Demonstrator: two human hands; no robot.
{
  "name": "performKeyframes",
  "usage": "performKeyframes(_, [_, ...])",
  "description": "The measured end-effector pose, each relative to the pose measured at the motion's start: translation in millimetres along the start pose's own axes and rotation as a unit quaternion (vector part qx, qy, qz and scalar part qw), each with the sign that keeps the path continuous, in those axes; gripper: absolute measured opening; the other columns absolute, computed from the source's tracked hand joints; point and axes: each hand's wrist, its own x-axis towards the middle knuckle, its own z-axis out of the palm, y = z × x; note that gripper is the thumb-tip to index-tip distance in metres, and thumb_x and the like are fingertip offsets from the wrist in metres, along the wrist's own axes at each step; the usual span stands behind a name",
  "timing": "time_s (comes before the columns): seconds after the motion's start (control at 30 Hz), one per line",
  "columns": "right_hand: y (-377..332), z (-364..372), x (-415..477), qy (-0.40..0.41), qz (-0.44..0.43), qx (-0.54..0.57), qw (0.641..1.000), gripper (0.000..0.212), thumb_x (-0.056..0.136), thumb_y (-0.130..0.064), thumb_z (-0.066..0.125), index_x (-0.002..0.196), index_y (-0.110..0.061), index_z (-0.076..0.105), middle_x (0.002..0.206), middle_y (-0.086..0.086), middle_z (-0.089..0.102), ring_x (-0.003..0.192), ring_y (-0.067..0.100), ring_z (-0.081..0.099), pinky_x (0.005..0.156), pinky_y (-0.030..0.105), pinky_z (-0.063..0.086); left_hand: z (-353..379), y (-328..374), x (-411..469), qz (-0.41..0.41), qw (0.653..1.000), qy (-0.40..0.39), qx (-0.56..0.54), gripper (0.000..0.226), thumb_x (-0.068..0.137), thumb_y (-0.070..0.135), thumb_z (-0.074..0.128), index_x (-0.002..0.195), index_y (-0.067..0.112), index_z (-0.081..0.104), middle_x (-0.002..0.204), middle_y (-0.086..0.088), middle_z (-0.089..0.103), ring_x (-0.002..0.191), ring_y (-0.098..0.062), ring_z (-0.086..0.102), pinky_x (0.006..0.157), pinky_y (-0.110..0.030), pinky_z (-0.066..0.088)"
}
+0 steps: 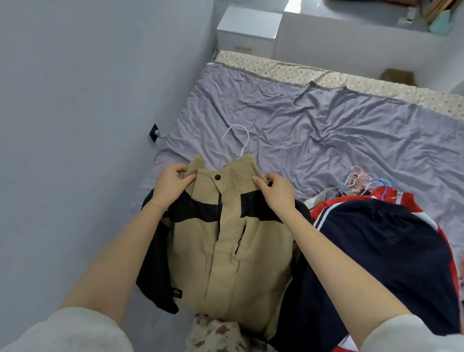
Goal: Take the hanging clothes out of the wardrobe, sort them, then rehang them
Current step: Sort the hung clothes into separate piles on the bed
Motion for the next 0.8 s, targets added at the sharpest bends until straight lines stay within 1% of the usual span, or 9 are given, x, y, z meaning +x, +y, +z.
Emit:
performKeyframes(0.13, [31,32,50,-0.027,0.059,-0.018,0.998,0.041,0.093,-0.045,0.058,0.070,-0.014,0.043,0.066,0.000,0.047,0.064,0.017,0.044,0.057,0.033,0.032,39,-34,49,-0.031,0.998,-0.052,0.015,0.021,0.087,0.032,0.071,0.089,0.011,0.068,0.085,-0.004,0.067,0.081,-0.021,0.059,0.072,-0.037,0.046])
performKeyframes(0.3, [69,75,112,-0.040,0.097,-0.045,0.993,0.036,0.095,-0.039,0.056,0.073,-0.012,0.050,0.069,0.001,0.052,0.066,0.020,0.048,0.057,0.033,0.033,93,-77,107,-0.041,0.995,-0.074,0.053,0.021,0.090,0.032,0.066,0.096,0.011,0.068,0.090,-0.003,0.064,0.084,-0.020,0.057,0.070,-0.032,0.040])
performKeyframes(0.4, [91,93,137,-0.043,0.106,-0.055,0.992,0.027,0.096,-0.034,0.054,0.071,-0.026,0.048,0.068,-0.007,0.050,0.070,0.019,0.052,0.055,0.029,0.031,121,-92,131,-0.029,0.994,-0.073,0.074,0.023,0.092,0.032,0.062,0.085,0.010,0.064,0.080,-0.005,0.063,0.077,-0.024,0.057,0.067,-0.039,0.045])
performKeyframes(0.47, [102,102,150,-0.060,0.099,-0.076,0.990,0.013,0.095,-0.032,0.055,0.083,-0.026,0.054,0.076,-0.009,0.054,0.080,0.019,0.054,0.063,0.031,0.037,137,-101,146,-0.036,0.993,-0.075,0.078,0.024,0.093,0.032,0.059,0.086,0.010,0.062,0.082,-0.006,0.062,0.078,-0.025,0.057,0.072,-0.044,0.049])
performKeyframes(0.5, [109,106,154,-0.071,0.088,-0.090,0.989,0.011,0.094,-0.032,0.056,0.098,-0.022,0.060,0.086,-0.005,0.059,0.088,0.020,0.055,0.070,0.034,0.041,143,-105,152,-0.039,0.993,-0.077,0.079,0.024,0.094,0.032,0.058,0.089,0.009,0.062,0.085,-0.007,0.062,0.081,-0.027,0.058,0.074,-0.045,0.049])
performKeyframes(0.57, [120,111,157,-0.083,0.070,-0.118,0.987,0.035,0.094,-0.031,0.058,0.125,-0.017,0.058,0.113,0.003,0.063,0.107,0.024,0.055,0.086,0.039,0.046,154,-111,159,-0.043,0.992,-0.084,0.083,0.027,0.095,0.033,0.057,0.105,0.009,0.062,0.097,-0.009,0.064,0.093,-0.029,0.059,0.084,-0.046,0.050])
performKeyframes(0.6, [123,111,156,-0.079,0.076,-0.120,0.987,0.042,0.094,-0.031,0.058,0.133,-0.017,0.053,0.124,0.004,0.061,0.116,0.025,0.053,0.094,0.041,0.045,157,-113,160,-0.045,0.992,-0.088,0.082,0.032,0.096,0.034,0.057,0.116,0.010,0.061,0.107,-0.009,0.065,0.101,-0.028,0.059,0.090,-0.047,0.049])
performKeyframes(0.7, [127,108,141,-0.058,0.097,-0.105,0.988,0.051,0.096,-0.030,0.057,0.143,-0.017,0.045,0.141,0.006,0.051,0.131,0.026,0.044,0.107,0.044,0.038,161,-110,154,-0.036,0.993,-0.093,0.067,0.045,0.095,0.035,0.058,0.134,0.012,0.052,0.129,-0.007,0.061,0.120,-0.024,0.055,0.105,-0.044,0.043])
performKeyframes(0.8, [120,91,118,-0.034,0.096,-0.099,0.990,0.053,0.096,-0.029,0.058,0.145,-0.016,0.043,0.144,0.005,0.050,0.135,0.024,0.042,0.111,0.040,0.035,159,-93,137,0.007,0.993,-0.097,0.061,0.048,0.094,0.032,0.061,0.137,0.014,0.051,0.138,-0.005,0.056,0.130,-0.022,0.048,0.111,-0.044,0.037])
